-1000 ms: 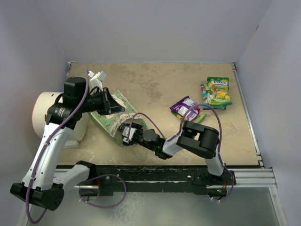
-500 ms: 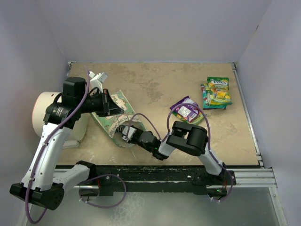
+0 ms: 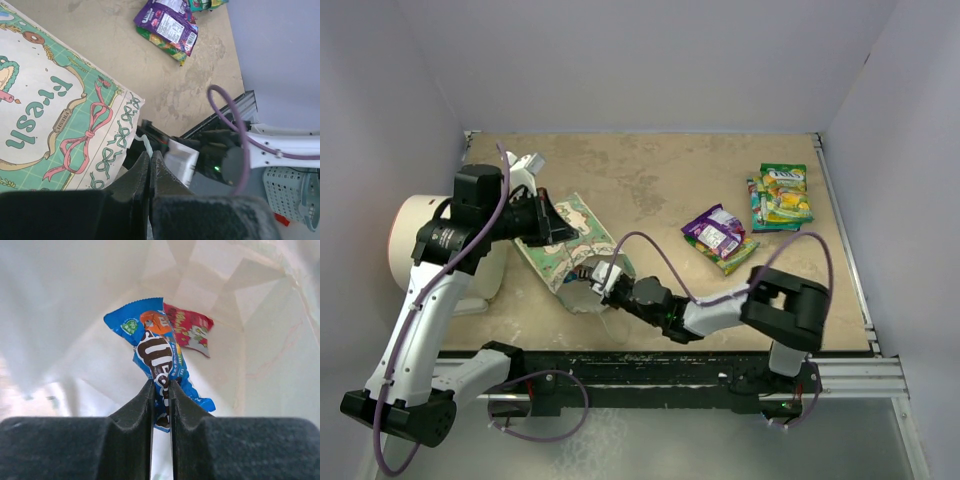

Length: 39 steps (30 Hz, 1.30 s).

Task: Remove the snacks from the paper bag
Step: Take out the snack from the paper bag, then place the snack at the center of the board.

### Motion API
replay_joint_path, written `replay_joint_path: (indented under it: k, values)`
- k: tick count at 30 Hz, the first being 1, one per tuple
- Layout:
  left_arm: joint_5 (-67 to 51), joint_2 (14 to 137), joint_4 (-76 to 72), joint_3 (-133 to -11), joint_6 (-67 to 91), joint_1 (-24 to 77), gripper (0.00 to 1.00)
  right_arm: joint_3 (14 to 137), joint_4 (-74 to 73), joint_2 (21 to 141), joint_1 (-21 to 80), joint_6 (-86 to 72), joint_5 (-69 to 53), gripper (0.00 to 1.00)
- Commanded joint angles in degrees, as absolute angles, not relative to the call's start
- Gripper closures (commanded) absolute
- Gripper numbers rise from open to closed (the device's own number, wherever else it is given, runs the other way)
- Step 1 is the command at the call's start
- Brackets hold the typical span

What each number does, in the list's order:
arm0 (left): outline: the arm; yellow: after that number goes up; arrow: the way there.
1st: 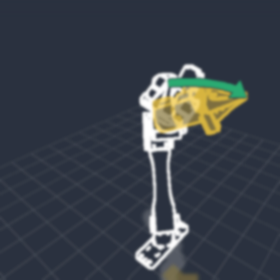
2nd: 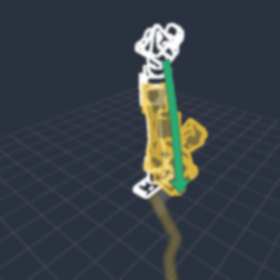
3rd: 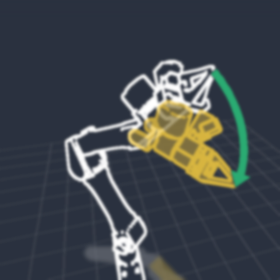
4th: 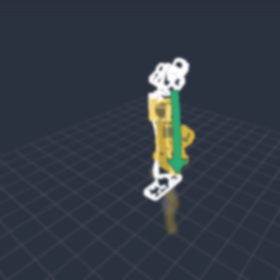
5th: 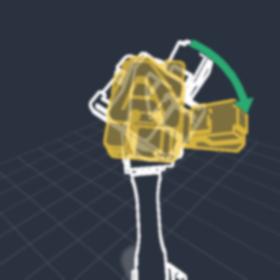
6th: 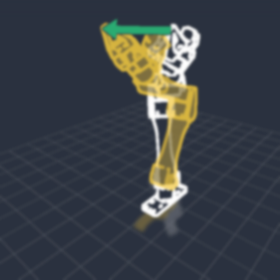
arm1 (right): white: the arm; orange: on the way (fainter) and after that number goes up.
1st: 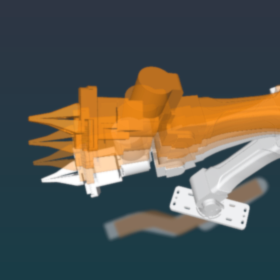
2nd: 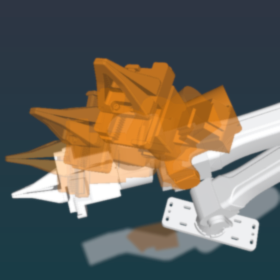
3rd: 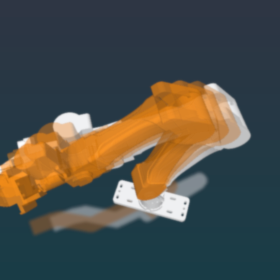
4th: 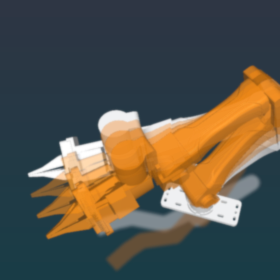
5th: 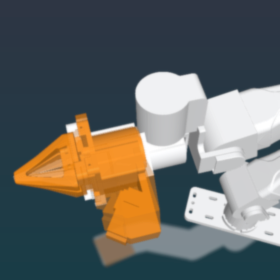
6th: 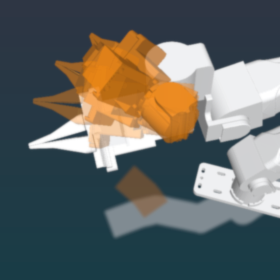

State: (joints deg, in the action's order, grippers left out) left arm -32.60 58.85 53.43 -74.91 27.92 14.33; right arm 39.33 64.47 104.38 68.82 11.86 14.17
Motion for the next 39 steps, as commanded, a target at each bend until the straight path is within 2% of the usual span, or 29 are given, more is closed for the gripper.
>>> replay_joint_path:
  k: [1,11,15,20,30,35,39]
  values:
    - [-29.7,58.4,49.4,-76.9,28.2,14.5,1.0,38.8,44.1,92.9,71.1,0.7,15.3,0.84]
    - [-23.3,58.5,47.1,-77.0,29.6,14.4,1.0,37.9,6.6,64.0,72.7,-6.7,14.3,0.84]
    - [-19.9,59.6,47.9,-77.6,30.6,14.5,1.0,39.8,-5.6,54.8,72.7,-11.3,20.8,0.87]
    - [-17.9,60.8,49.0,-78.3,30.3,14.4,1.0,41.6,-10.8,46.6,72.7,-17.5,24.5,0.96]
    - [-15.6,62.5,50.5,-79.5,30.3,14.4,1.0,46.3,-22.6,49.3,71.5,-31.3,41.5,1.0]
    - [-15.6,62.7,51.1,-80.2,29.5,14.4,1.0,47.5,-27.9,55.1,63.7,-41.2,40.1,1.0]
    - [-17.9,62.0,50.5,-79.8,28.9,14.4,1.0,45.5,-20.3,59.0,54.4,-37.7,33.3,1.0]
